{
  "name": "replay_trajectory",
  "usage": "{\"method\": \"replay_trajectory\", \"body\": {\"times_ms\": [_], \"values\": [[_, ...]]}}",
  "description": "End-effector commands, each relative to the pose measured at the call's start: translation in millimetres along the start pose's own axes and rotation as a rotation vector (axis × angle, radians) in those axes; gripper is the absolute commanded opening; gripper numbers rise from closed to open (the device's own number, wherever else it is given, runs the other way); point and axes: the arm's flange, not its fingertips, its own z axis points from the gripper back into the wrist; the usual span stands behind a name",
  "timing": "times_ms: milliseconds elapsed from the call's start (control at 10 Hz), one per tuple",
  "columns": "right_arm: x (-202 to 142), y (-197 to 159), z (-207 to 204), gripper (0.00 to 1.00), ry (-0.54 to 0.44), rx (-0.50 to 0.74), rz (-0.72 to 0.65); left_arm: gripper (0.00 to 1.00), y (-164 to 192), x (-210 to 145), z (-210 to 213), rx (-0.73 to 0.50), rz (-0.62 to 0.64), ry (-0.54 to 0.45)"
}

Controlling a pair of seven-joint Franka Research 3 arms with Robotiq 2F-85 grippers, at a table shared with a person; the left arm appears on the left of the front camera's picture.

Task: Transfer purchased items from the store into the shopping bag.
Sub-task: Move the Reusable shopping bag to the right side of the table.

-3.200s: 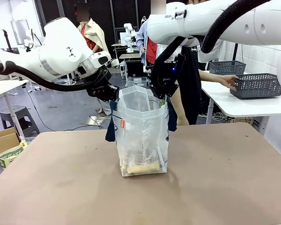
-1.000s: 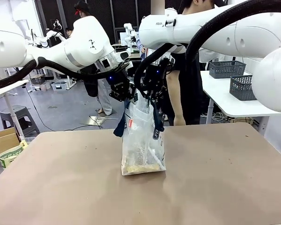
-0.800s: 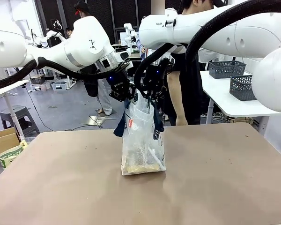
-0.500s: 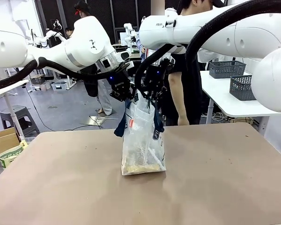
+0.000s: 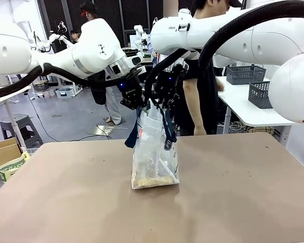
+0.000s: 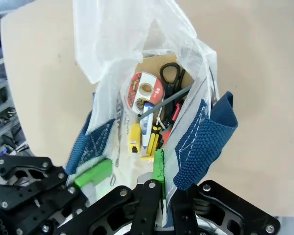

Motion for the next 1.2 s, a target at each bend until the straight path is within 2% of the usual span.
{"method": "replay_trajectory", "body": {"times_ms": [0, 300, 700, 800, 900, 1100], "values": [[12.4, 5.3, 3.2, 0.0, -0.019, 0.067, -0.029, 0.0, -4.2, 1.9, -1.1, 0.01, -0.016, -0.044], [14.8, -1.9, 3.5, 0.0, -0.024, 0.098, -0.025, 0.0, -1.1, -3.3, -2.3, 0.002, -0.018, -0.058], [22.1, 8.0, -1.7, 0.0, -0.004, 0.1, -0.008, 0.0, -7.1, 0.4, -1.7, -0.023, -0.07, -0.076], [22.6, 7.5, -2.4, 0.0, -0.002, 0.098, -0.011, 0.0, -6.6, 2.5, -1.6, -0.004, -0.015, -0.039], [22.6, 7.3, -2.7, 0.0, 0.0, 0.097, -0.012, 0.0, -7.9, 2.6, -1.8, -0.005, -0.03, -0.041], [22.5, 7.5, -3.3, 0.0, 0.0, 0.096, -0.012, 0.39, -12.4, -1.7, 3.6, -0.066, -0.08, -0.061]]}}
